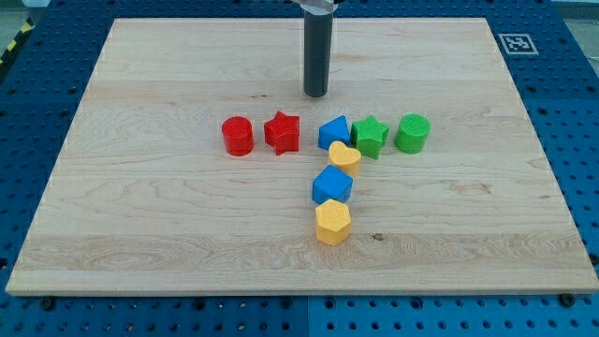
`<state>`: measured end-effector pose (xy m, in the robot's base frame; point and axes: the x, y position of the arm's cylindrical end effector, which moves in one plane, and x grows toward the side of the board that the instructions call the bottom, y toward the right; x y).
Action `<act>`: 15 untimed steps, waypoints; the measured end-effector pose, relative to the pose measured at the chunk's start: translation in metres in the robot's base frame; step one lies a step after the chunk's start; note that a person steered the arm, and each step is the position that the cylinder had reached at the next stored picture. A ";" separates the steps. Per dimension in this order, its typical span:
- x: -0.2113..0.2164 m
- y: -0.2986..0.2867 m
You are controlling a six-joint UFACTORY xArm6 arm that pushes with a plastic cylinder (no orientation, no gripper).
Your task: Push the red star to the center right of the board
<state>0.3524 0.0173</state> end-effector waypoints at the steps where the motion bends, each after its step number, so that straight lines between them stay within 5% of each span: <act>1: 0.000 0.000; 8: 0.031 -0.004; 10: 0.006 -0.120; 12: 0.066 -0.214; 15: 0.101 -0.091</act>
<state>0.4532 -0.0739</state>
